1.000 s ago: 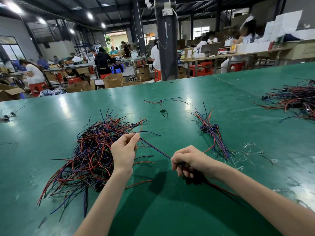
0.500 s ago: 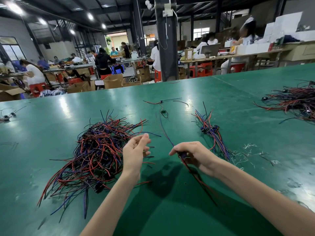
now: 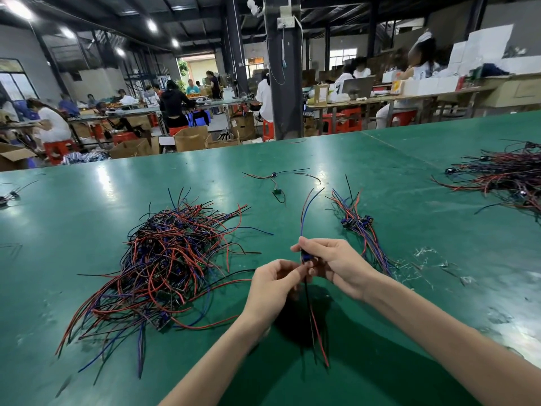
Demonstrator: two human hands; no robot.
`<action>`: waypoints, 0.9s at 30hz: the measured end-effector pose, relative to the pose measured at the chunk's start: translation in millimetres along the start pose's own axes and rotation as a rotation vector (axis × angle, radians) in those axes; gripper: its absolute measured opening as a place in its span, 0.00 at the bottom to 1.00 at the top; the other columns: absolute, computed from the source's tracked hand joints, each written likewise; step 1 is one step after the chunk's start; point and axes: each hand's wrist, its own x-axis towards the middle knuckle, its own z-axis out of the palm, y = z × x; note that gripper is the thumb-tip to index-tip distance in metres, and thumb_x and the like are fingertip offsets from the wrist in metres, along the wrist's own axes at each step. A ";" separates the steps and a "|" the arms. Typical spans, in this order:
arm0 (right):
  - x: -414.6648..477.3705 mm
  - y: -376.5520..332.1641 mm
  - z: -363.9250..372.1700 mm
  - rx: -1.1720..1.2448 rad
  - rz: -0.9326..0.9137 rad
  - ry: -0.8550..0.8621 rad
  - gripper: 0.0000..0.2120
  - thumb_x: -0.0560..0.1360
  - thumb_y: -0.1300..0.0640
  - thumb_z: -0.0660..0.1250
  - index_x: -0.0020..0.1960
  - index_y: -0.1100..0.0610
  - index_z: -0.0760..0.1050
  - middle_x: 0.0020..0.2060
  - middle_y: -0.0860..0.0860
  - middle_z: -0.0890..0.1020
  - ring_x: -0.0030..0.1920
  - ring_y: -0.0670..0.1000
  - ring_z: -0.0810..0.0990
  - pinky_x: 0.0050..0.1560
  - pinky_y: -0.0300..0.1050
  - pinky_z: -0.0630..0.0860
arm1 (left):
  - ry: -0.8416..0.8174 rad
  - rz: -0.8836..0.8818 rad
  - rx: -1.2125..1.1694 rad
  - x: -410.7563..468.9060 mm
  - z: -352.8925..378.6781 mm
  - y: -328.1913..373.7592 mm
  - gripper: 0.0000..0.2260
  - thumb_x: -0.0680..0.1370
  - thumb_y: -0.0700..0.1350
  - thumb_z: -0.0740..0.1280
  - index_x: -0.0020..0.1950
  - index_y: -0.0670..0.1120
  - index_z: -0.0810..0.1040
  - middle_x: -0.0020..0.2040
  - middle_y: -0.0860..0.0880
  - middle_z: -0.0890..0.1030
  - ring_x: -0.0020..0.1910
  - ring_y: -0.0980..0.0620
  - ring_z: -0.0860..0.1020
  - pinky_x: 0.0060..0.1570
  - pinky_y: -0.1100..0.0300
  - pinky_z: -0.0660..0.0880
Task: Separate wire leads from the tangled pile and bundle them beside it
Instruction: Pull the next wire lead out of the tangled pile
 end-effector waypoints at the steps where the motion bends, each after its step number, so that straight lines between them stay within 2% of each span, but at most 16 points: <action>1: 0.0 -0.6 -0.6 0.018 0.002 -0.019 0.10 0.73 0.58 0.69 0.46 0.66 0.80 0.31 0.53 0.75 0.26 0.45 0.74 0.29 0.36 0.75 | -0.005 -0.011 -0.032 -0.5 0.1 1.2 0.04 0.74 0.41 0.71 0.42 0.41 0.81 0.35 0.48 0.83 0.27 0.57 0.71 0.29 0.67 0.69; 4: -0.7 -2.8 -4.1 0.014 0.012 -0.100 0.12 0.67 0.61 0.72 0.48 0.66 0.79 0.32 0.55 0.77 0.28 0.47 0.75 0.31 0.38 0.75 | -0.008 -0.051 -0.128 -0.4 0.0 4.5 0.03 0.75 0.37 0.69 0.41 0.41 0.80 0.34 0.48 0.83 0.29 0.57 0.74 0.29 0.69 0.69; 8: -1.1 -1.0 -5.3 -0.197 -0.013 -0.108 0.11 0.69 0.68 0.71 0.51 0.58 0.80 0.35 0.52 0.79 0.32 0.47 0.75 0.35 0.37 0.69 | -0.011 -0.083 -0.162 -1.8 -2.0 6.6 0.04 0.76 0.35 0.67 0.41 0.40 0.80 0.33 0.47 0.82 0.29 0.56 0.73 0.29 0.68 0.69; 13: -2.4 1.9 -5.5 -0.241 -0.094 -0.062 0.12 0.70 0.69 0.71 0.51 0.58 0.80 0.35 0.56 0.78 0.32 0.48 0.75 0.36 0.37 0.73 | -0.046 -0.090 -0.090 -0.6 -7.3 8.2 0.06 0.76 0.36 0.67 0.41 0.41 0.82 0.32 0.49 0.82 0.24 0.61 0.68 0.27 0.70 0.67; 17: -0.1 1.2 -7.9 -0.215 -0.130 -0.024 0.14 0.70 0.72 0.69 0.54 0.61 0.78 0.33 0.55 0.76 0.29 0.48 0.77 0.35 0.38 0.78 | -0.103 -0.078 -0.027 -3.1 -4.1 7.0 0.04 0.75 0.37 0.69 0.43 0.43 0.83 0.32 0.51 0.82 0.24 0.63 0.70 0.27 0.70 0.66; 21: 2.4 1.5 -12.2 -0.235 -0.134 -0.024 0.15 0.69 0.73 0.70 0.53 0.60 0.78 0.31 0.55 0.77 0.27 0.47 0.78 0.34 0.39 0.79 | -0.100 -0.064 0.023 -3.8 -1.4 6.3 0.03 0.75 0.38 0.69 0.41 0.43 0.82 0.32 0.51 0.81 0.26 0.62 0.70 0.27 0.69 0.67; 24: 9.1 3.1 -16.4 -0.310 -0.173 0.044 0.15 0.69 0.71 0.72 0.53 0.59 0.79 0.31 0.55 0.76 0.27 0.46 0.75 0.33 0.39 0.77 | -0.123 -0.069 0.029 -5.3 -2.2 7.2 0.04 0.74 0.37 0.70 0.40 0.43 0.81 0.31 0.53 0.81 0.26 0.62 0.71 0.27 0.69 0.68; 27: 17.1 2.9 -26.2 -0.340 -0.209 0.181 0.15 0.70 0.70 0.72 0.55 0.62 0.78 0.33 0.53 0.78 0.31 0.48 0.75 0.33 0.38 0.76 | -0.180 -0.042 0.020 -10.0 1.5 11.2 0.04 0.74 0.38 0.70 0.40 0.43 0.81 0.31 0.52 0.81 0.26 0.62 0.73 0.28 0.69 0.68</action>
